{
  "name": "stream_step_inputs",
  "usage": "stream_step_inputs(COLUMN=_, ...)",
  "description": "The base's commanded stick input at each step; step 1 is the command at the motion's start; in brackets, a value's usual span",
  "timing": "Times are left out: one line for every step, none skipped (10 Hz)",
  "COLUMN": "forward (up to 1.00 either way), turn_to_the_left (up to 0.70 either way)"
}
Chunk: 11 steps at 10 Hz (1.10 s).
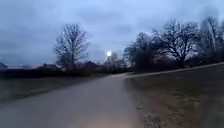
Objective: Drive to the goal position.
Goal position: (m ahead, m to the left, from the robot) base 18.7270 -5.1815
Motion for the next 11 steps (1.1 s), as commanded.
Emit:
stream_step_inputs(forward=1.0, turn_to_the_left=0.04)
stream_step_inputs(forward=1.0, turn_to_the_left=0.04)
stream_step_inputs(forward=1.0, turn_to_the_left=0.04)
stream_step_inputs(forward=1.0, turn_to_the_left=0.04)
stream_step_inputs(forward=1.0, turn_to_the_left=0.04)
stream_step_inputs(forward=1.0, turn_to_the_left=0.04)
stream_step_inputs(forward=1.0, turn_to_the_left=0.04)
stream_step_inputs(forward=1.0, turn_to_the_left=0.04)
stream_step_inputs(forward=1.0, turn_to_the_left=0.04)
stream_step_inputs(forward=1.0, turn_to_the_left=0.04)
stream_step_inputs(forward=1.0, turn_to_the_left=0.04)
